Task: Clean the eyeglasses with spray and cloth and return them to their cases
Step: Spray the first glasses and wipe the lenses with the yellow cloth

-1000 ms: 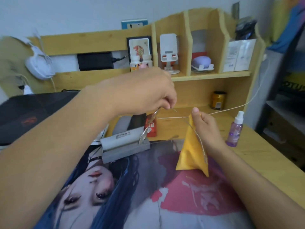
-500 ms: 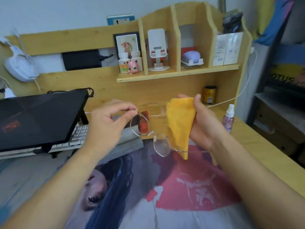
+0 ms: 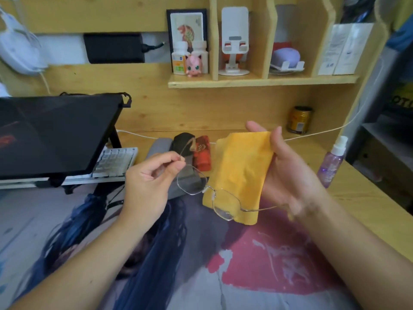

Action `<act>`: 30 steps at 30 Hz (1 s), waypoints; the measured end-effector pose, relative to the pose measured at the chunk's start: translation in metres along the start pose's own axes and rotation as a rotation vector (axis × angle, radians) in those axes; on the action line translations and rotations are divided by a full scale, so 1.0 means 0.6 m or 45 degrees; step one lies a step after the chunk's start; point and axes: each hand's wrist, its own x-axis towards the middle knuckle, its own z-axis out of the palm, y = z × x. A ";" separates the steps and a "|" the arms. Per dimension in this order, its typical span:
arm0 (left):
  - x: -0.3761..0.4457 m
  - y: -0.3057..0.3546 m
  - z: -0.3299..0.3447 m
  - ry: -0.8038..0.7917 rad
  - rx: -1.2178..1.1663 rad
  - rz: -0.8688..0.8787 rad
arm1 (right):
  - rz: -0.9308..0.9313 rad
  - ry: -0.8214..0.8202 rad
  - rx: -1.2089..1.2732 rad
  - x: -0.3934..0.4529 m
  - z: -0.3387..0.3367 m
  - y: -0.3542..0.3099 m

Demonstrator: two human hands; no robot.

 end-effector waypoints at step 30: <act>0.015 0.000 -0.025 0.039 0.049 0.315 | 0.107 -0.115 -1.157 -0.010 0.009 0.018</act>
